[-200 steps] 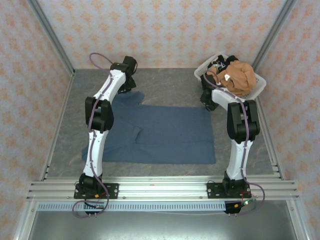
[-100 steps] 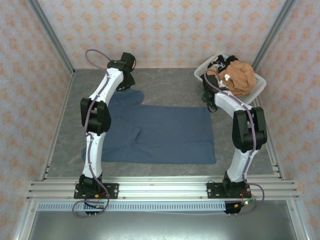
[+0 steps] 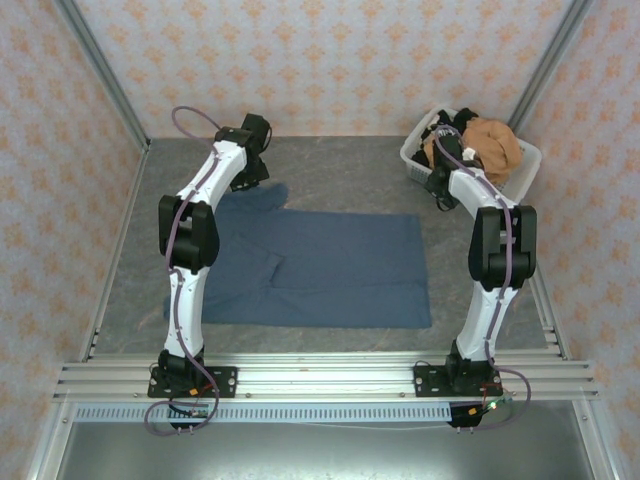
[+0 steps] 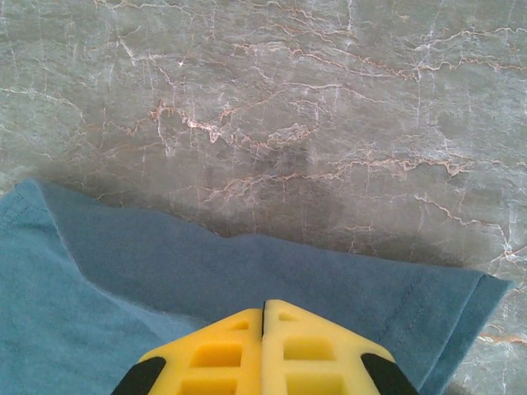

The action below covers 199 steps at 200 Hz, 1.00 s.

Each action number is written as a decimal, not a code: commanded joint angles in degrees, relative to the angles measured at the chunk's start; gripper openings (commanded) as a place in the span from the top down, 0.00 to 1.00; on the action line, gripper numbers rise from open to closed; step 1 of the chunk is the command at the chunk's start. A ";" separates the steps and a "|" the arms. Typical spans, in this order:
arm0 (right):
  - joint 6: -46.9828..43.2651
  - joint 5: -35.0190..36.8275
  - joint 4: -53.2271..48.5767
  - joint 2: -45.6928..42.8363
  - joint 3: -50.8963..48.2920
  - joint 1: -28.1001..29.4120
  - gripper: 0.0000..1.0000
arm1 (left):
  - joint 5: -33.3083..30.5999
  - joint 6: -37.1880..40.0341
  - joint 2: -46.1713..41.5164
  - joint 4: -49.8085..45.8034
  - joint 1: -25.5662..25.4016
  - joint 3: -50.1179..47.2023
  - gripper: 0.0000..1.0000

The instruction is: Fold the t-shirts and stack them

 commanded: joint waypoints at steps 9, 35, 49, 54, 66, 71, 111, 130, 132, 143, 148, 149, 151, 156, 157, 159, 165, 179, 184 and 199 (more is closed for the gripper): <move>-1.25 -1.74 -0.53 -5.22 -2.90 2.45 0.49 | -0.56 1.37 -4.12 0.68 -0.29 -1.16 1.00; 1.84 -1.89 0.88 -9.32 -8.73 5.43 0.47 | -0.80 1.57 -4.48 0.92 -0.30 -1.73 1.00; 3.41 -1.72 1.93 -10.05 -11.33 6.65 0.46 | -0.66 1.51 -4.53 0.94 -0.32 -1.82 1.00; 3.87 -1.75 2.40 -10.00 -12.15 6.97 0.45 | -0.61 1.53 -4.57 1.06 -0.33 -1.78 1.00; 4.87 -2.16 3.40 -9.35 -13.42 7.39 0.45 | -0.56 1.40 -4.66 1.18 -0.33 -1.76 1.00; 5.14 -2.10 3.60 -8.91 -13.68 7.52 0.45 | -0.47 1.42 -4.76 1.18 -0.25 -1.74 1.00; 5.17 -2.54 4.54 -3.38 -11.89 7.57 0.45 | -0.47 1.66 -5.40 0.74 -0.31 -1.81 1.00; 4.84 -3.06 4.29 -0.90 -9.88 7.62 0.48 | -0.54 1.83 -5.83 0.67 -0.32 -2.22 1.00; 4.83 -3.13 4.16 -0.61 -9.70 7.63 0.48 | -0.56 1.84 -5.85 0.72 -0.33 -2.25 1.00; 4.88 -3.24 3.38 0.57 -8.73 7.69 0.51 | -0.72 1.84 -6.15 0.74 -0.33 -2.59 1.00; 4.89 -3.02 3.03 0.80 -8.57 7.72 0.51 | -0.78 1.84 -6.16 0.74 -0.33 -2.65 1.00; 4.89 -2.95 2.99 0.81 -8.56 7.76 0.51 | -0.80 1.84 -6.20 0.74 -0.33 -2.63 1.00; 5.02 -2.80 2.87 0.96 -8.60 7.77 0.51 | -0.82 1.84 -6.29 0.74 -0.33 -2.68 1.00; 5.12 -2.45 2.71 1.08 -8.62 7.82 0.51 | -0.83 1.84 -6.24 0.74 -0.33 -2.78 1.00; 5.14 -2.41 2.70 1.09 -8.68 7.86 0.51 | -0.78 1.84 -6.28 0.70 -0.28 -2.79 1.00; 5.19 -2.31 2.76 1.05 -8.81 7.88 0.52 | -0.81 1.84 -6.32 0.73 -0.32 -2.79 1.00; 5.34 -2.20 2.98 1.01 -9.13 7.85 0.52 | -0.83 1.84 -6.33 0.74 -0.32 -2.87 1.00; 5.01 -2.32 3.17 1.39 -9.13 7.87 0.52 | -0.74 1.75 -6.41 0.83 -0.31 -2.87 1.00; 4.77 -2.48 3.13 1.66 -8.89 7.84 0.52 | -0.73 1.75 -6.46 0.84 -0.33 -2.87 1.00; 4.08 -2.55 2.51 2.68 -7.88 7.85 0.52 | -0.76 1.75 -6.57 0.91 -0.33 -2.88 1.00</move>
